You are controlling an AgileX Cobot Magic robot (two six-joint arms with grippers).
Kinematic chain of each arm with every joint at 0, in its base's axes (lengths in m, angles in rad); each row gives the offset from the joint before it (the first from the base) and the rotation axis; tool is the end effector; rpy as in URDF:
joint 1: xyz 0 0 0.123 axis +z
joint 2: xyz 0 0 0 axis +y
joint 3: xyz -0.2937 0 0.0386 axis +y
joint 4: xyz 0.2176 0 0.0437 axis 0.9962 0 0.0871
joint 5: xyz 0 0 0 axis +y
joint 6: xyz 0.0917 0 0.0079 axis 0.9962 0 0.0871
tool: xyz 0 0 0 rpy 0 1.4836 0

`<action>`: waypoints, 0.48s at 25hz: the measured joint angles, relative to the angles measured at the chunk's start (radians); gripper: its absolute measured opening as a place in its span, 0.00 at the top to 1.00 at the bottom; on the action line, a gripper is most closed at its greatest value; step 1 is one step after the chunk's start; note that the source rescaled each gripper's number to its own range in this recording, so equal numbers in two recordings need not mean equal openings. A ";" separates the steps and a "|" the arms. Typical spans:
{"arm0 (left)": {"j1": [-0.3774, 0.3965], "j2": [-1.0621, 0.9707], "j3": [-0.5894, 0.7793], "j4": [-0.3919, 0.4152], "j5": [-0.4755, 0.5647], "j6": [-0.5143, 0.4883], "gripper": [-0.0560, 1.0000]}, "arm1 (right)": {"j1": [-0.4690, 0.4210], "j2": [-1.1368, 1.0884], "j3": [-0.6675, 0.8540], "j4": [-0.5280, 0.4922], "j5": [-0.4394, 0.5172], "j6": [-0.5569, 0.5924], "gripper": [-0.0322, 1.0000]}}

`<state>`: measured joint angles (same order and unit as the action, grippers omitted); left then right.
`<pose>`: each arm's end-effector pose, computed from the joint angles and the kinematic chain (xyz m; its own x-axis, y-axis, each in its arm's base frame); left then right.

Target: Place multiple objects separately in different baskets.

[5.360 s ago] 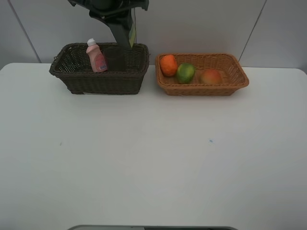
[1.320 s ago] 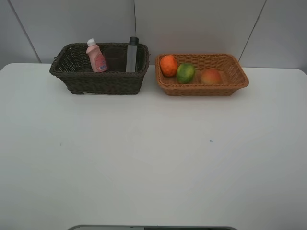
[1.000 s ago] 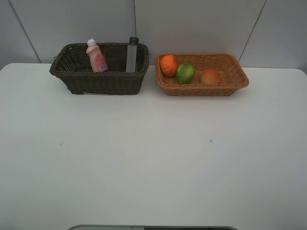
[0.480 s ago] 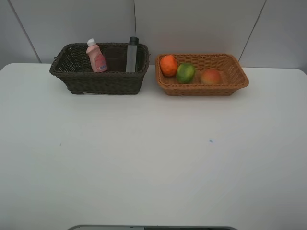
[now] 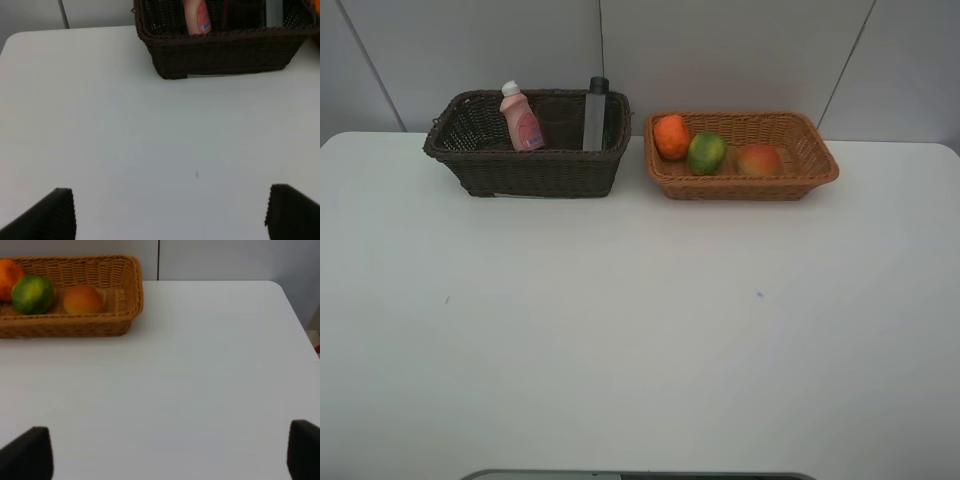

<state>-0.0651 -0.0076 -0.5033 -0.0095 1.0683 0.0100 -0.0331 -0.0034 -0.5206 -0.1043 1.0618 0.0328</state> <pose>-0.0435 0.0021 0.2621 -0.4517 0.0349 -0.8915 0.0749 0.9972 0.0011 -0.0450 -0.0069 0.2675 -0.4352 -0.0037 -0.9003 0.1070 0.9927 -0.0558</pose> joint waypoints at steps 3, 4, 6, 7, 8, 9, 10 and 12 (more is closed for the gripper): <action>0.000 0.000 0.000 0.001 0.000 0.000 0.03 | 0.000 0.000 0.000 0.000 0.000 0.000 0.04; 0.000 0.000 0.000 0.001 0.000 0.000 0.03 | 0.000 0.000 0.000 0.000 0.000 0.000 0.04; 0.000 0.000 0.000 0.002 0.000 0.000 0.03 | 0.000 0.000 0.000 0.001 0.000 0.000 0.04; 0.000 0.000 0.000 0.003 0.000 0.000 0.03 | 0.000 0.000 0.000 0.001 0.000 0.000 0.04; 0.000 0.000 0.000 0.003 0.000 0.000 0.03 | 0.000 0.000 0.000 0.001 0.000 0.000 0.04; 0.000 0.000 0.000 0.003 0.000 0.000 0.03 | 0.000 0.000 0.000 0.001 0.000 0.000 0.04; 0.000 0.000 0.000 0.003 0.000 0.000 0.03 | 0.000 0.000 0.000 0.001 0.000 0.000 0.04; 0.000 0.000 0.000 0.003 0.000 0.000 0.03 | 0.000 0.000 0.000 0.001 0.000 0.000 0.04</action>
<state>-0.0651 -0.0076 -0.5033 -0.0065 1.0683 0.0100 -0.0331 -0.0034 -0.5206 -0.1033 1.0618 0.0328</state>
